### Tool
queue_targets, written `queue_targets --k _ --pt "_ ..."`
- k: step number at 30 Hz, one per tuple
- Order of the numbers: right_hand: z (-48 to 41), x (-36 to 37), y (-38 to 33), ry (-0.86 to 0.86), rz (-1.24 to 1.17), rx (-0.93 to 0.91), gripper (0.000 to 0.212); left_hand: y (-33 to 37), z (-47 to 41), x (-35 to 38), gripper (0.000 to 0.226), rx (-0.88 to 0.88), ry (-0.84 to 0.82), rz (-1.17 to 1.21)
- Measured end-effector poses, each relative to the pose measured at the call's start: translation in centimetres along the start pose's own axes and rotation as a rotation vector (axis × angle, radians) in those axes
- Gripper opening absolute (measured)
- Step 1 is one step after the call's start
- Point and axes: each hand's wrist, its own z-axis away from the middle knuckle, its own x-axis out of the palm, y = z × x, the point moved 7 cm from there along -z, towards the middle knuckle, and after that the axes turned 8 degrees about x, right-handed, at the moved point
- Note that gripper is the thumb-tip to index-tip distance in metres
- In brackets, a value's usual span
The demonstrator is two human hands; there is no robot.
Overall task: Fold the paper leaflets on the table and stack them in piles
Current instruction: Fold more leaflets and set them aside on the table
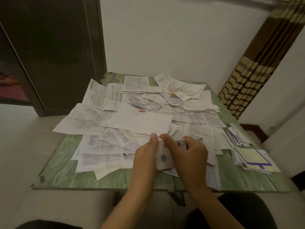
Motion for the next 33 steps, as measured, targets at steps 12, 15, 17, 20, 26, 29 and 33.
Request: queue_targets --k 12,15,17,20,26,29,33 --pt "0.4 -4.2 2.3 -0.137 -0.366 0.309 0.067 1.9 3.3 4.4 0.048 0.494 0.281 -0.331" --pt "0.5 -4.8 4.0 -0.243 -0.628 0.478 0.051 0.7 3.6 6.2 0.049 0.352 0.208 -0.2" --pt "0.8 -5.8 4.7 -0.305 -0.736 0.544 0.034 -0.8 3.7 7.7 0.055 0.178 0.144 -0.1" --pt "1.2 -7.0 5.0 -0.434 -0.837 0.58 0.047 -1.9 4.0 9.6 0.052 0.087 0.092 -0.05" --pt "2.1 -9.6 7.2 -0.296 -0.757 0.581 0.032 -0.8 4.7 11.0 0.057 0.338 0.151 -0.23" --pt "2.1 -12.2 8.2 -0.135 -0.514 0.465 0.026 -1.5 4.7 11.8 0.058 0.388 0.109 -0.314" --pt "1.2 -15.4 9.1 0.02 -0.189 0.223 0.013 -4.3 3.9 13.8 0.045 0.312 -0.066 -0.425"
